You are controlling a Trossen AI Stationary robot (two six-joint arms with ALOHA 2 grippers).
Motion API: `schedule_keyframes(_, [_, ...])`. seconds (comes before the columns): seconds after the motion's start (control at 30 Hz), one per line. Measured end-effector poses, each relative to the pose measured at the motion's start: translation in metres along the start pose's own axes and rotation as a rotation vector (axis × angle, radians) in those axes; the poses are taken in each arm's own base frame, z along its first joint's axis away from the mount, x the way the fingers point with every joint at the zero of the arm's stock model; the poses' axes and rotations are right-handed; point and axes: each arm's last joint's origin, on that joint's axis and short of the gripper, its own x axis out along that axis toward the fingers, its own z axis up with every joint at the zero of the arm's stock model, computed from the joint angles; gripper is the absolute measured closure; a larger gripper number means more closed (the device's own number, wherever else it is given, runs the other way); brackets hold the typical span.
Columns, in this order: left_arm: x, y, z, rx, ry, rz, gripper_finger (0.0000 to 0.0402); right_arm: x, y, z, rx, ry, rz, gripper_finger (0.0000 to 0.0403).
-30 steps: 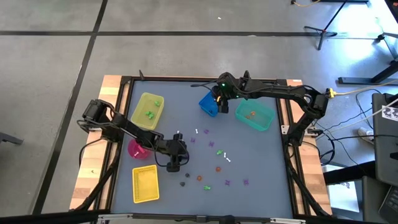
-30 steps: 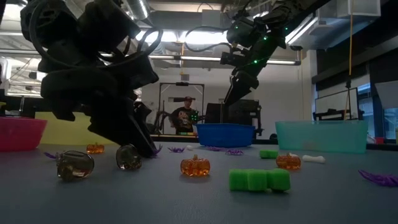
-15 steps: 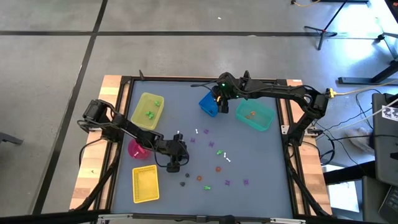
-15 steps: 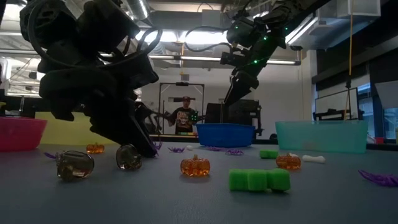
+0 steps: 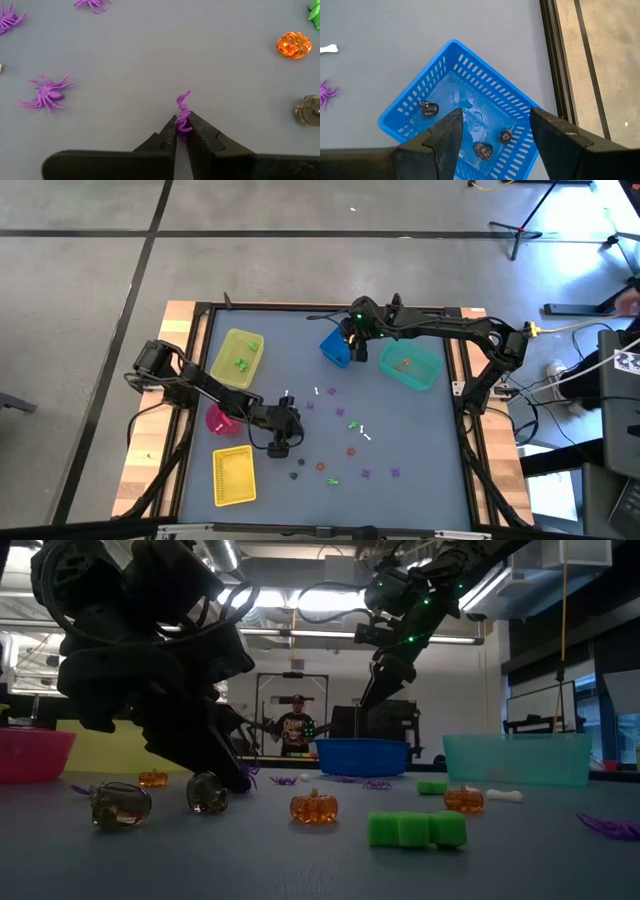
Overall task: Sort Halloween decoration
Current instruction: Put the purple spider toy into the yellow basket
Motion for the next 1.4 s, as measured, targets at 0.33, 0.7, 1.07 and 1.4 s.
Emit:
schedule_keyframes(0.33, [-0.003,0.000,0.003,-0.001,-0.016,-0.009,0.0400,0.000,0.000,0.000,0.000,0.000,0.000,0.0173])
schedule_keyframes(0.7, [-0.045,-0.008,0.026,0.005,-0.102,-0.063,0.0401,0.000,0.000,0.000,0.000,0.000,0.000,0.0173])
schedule_keyframes(1.07, [-0.108,-0.035,0.027,-0.228,-0.002,-0.306,0.0401,0.000,0.000,0.000,0.000,0.000,0.000,0.0173])
schedule_keyframes(1.4, [-0.136,-0.070,-0.008,-0.428,0.450,-0.530,0.0401,0.000,0.000,0.000,0.000,0.000,0.000,0.0173])
